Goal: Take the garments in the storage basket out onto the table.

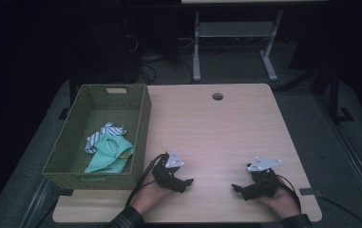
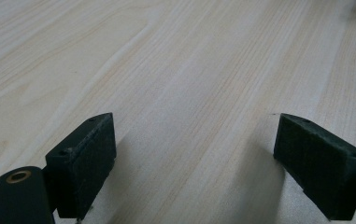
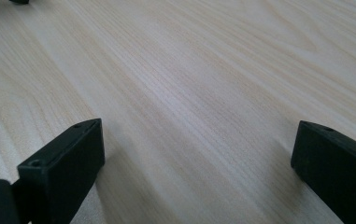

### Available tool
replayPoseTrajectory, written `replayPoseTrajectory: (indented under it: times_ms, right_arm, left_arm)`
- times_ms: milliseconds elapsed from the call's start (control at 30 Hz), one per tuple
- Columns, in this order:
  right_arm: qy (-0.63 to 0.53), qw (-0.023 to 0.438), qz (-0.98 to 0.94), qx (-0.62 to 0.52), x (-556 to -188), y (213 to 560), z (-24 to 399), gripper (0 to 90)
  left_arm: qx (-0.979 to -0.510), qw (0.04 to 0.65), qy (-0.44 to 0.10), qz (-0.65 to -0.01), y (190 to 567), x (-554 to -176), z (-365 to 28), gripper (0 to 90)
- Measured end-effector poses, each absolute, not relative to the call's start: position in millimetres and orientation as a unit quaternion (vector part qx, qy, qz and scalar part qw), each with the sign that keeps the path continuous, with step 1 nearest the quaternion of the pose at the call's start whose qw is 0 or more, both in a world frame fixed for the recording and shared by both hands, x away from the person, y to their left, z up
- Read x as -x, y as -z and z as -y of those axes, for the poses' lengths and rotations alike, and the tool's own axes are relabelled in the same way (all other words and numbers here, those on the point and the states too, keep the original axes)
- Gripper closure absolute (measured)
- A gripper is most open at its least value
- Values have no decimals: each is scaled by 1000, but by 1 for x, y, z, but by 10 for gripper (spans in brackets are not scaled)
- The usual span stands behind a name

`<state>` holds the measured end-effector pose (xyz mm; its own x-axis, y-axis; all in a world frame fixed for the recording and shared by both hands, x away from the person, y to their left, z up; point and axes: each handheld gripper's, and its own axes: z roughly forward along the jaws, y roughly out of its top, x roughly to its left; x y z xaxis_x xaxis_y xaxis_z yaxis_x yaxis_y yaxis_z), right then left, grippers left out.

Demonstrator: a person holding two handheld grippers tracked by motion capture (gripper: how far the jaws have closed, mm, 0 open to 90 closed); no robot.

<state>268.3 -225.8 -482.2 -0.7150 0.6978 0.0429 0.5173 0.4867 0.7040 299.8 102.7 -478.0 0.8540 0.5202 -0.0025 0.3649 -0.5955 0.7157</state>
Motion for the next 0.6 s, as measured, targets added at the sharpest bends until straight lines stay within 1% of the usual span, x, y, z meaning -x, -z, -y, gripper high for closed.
replayPoseTrajectory:
  times_ms: [433,600]
  right_arm:
    - [-360,125,-853,-355,-269,482,226,25]
    - [-362,128,-852,-355,-268,483,226,25]
  left_arm:
    - [-897,351,-83,-255,471,-306,-101,128]
    - [-894,356,-91,-254,465,-308,-104,129]
